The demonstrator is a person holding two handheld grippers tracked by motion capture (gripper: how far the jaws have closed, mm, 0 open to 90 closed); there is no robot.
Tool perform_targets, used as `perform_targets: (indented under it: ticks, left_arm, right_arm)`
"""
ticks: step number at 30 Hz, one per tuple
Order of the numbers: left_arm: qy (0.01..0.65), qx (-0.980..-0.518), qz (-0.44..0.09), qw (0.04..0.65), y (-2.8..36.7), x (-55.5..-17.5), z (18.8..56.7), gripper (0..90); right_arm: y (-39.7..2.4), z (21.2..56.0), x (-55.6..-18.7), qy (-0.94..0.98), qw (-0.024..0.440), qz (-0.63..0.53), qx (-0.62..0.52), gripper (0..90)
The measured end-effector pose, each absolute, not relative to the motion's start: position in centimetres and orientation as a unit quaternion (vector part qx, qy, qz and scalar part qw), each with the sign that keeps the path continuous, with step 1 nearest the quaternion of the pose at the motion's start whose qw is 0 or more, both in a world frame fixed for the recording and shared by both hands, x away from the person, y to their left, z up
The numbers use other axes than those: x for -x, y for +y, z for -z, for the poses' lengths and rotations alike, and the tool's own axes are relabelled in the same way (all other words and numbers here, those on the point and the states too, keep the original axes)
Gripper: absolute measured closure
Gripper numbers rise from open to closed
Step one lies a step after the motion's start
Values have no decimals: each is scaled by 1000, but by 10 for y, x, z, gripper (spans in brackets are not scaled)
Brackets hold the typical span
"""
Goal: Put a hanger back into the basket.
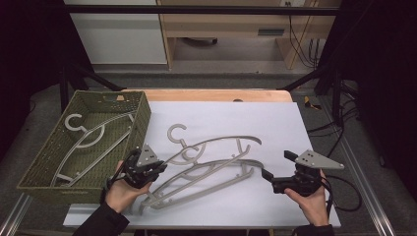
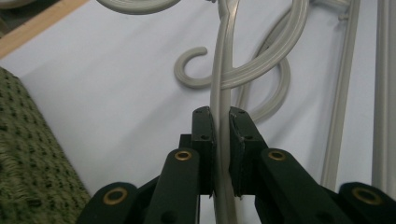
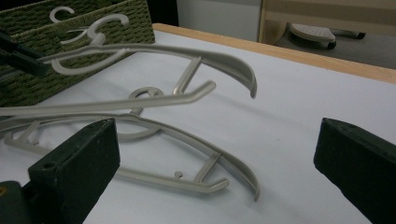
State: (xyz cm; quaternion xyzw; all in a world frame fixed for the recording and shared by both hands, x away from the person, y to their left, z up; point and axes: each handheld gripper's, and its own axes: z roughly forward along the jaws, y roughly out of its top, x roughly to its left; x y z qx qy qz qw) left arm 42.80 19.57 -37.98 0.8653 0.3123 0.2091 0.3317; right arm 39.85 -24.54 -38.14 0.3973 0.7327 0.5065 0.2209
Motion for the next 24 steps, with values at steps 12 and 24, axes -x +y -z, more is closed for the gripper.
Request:
perform_targets:
  ticks: [12, 24]
  left_arm:
    - [319, -844, -237, 359, 220, -418, 347, 820]
    - [321, -827, -268, 376, 242, -414, 316, 820]
  right_arm:
    - [-246, 381, -399, 731, 225, -507, -398, 5]
    - [-249, 381, -398, 728, 227, -507, -402, 3]
